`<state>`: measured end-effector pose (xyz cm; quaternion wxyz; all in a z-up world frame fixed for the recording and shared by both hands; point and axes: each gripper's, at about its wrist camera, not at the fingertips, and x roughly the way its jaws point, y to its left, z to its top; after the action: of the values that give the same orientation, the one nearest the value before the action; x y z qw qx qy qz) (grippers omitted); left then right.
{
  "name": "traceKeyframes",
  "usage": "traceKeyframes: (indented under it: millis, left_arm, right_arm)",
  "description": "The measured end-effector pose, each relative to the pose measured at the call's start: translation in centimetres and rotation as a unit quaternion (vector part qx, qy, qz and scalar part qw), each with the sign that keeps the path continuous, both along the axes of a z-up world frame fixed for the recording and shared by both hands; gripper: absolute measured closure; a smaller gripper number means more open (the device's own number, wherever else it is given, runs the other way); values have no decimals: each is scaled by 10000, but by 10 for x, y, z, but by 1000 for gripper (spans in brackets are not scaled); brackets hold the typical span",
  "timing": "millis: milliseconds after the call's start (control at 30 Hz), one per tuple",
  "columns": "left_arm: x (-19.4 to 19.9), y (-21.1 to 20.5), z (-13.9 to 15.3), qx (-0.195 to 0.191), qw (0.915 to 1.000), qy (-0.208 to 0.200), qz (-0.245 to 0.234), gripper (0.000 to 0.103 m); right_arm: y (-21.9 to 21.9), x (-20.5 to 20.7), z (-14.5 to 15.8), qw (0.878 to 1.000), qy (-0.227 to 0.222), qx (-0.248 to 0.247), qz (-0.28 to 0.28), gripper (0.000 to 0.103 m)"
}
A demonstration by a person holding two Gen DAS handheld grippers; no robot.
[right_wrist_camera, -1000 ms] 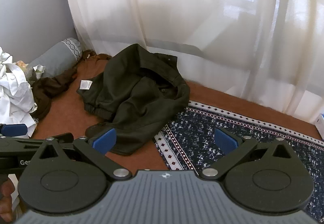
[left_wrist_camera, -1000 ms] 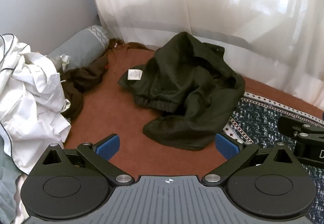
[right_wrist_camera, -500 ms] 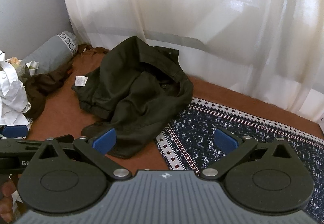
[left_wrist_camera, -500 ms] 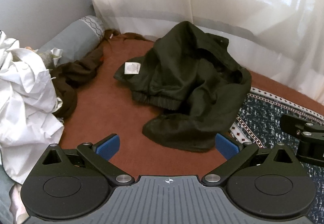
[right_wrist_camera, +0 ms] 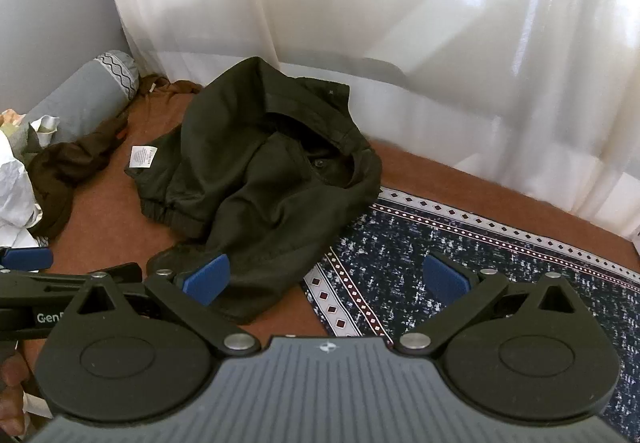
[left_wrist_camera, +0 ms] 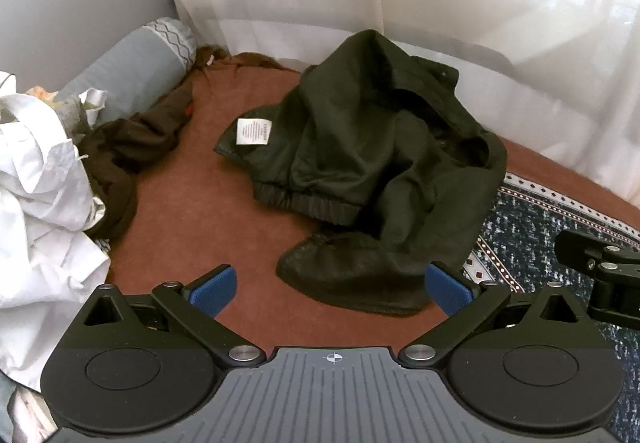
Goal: Fold clothes
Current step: 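Move both grippers toward the dark green jacket on the floor, then grasp the jacket with the left gripper while the right gripper grasps another part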
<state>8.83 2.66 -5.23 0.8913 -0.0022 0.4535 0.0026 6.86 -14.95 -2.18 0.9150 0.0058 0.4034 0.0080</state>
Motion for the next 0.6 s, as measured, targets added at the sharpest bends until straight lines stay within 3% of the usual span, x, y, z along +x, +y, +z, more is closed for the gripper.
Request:
traceKeyframes:
  millis: [600]
  left_arm:
    - [36,2,-16,121,9998,144,-69,0]
  right_arm:
    - [6,29,-12,9998,175,-68,107,0]
